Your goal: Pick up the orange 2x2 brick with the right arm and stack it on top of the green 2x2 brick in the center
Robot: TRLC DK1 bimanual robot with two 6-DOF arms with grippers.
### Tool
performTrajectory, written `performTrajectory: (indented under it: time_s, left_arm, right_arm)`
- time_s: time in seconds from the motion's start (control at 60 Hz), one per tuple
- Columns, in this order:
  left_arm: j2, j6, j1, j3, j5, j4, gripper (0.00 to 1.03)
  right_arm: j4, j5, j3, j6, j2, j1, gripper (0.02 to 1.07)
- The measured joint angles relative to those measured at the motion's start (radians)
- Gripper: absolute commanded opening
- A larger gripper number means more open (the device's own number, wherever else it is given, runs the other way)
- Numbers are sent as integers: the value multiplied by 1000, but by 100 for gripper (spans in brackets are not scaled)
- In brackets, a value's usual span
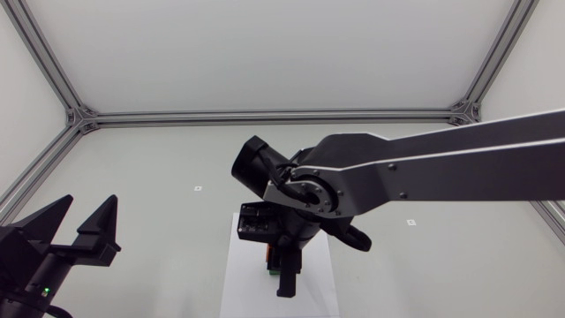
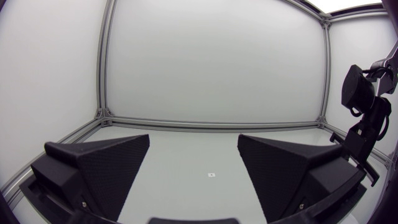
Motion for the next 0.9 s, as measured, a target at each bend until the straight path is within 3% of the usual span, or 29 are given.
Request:
performTrajectory:
  time_s: [0.9]
  left_arm:
    - [0,0,-12,0,0,0,99]
  right_arm:
    - [-3,-18,0,-80,69,-36,32]
